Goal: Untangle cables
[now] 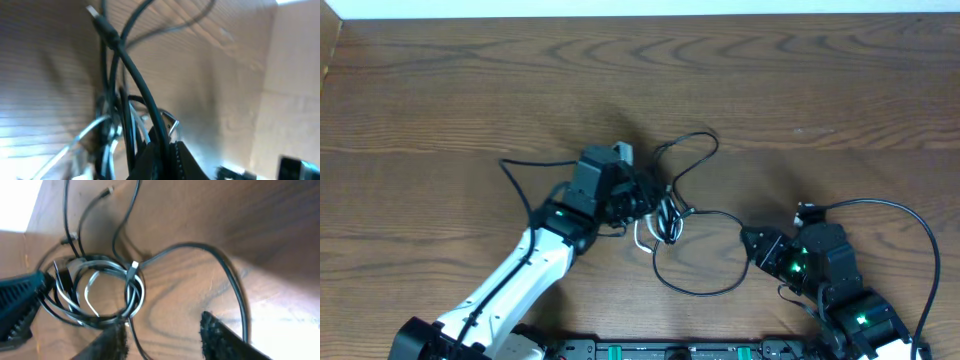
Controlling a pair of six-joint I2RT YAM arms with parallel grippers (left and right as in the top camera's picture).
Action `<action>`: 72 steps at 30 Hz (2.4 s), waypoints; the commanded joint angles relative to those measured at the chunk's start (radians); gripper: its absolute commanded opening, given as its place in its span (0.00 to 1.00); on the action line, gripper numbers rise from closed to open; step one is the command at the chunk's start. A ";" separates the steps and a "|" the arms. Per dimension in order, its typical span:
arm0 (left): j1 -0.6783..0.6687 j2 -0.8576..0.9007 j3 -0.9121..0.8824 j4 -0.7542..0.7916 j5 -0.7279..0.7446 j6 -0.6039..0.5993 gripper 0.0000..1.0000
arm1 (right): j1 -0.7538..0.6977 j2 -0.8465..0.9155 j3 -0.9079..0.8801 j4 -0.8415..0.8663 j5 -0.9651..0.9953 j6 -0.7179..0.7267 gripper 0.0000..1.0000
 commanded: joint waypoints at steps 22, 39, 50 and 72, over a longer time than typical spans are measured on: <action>-0.069 -0.013 0.012 0.340 0.285 -0.234 0.08 | 0.096 0.413 -0.005 0.344 -0.159 0.311 0.57; 0.024 -0.013 0.012 0.573 0.463 -0.266 0.08 | 0.084 0.566 -0.005 0.377 -0.050 0.214 0.01; 0.171 -0.013 0.012 0.437 0.599 -0.024 0.08 | -0.070 0.533 -0.004 0.298 -0.038 0.016 0.01; 0.166 -0.011 0.012 -0.244 -0.073 0.187 0.08 | -0.133 0.216 -0.003 0.262 -0.188 -0.083 0.01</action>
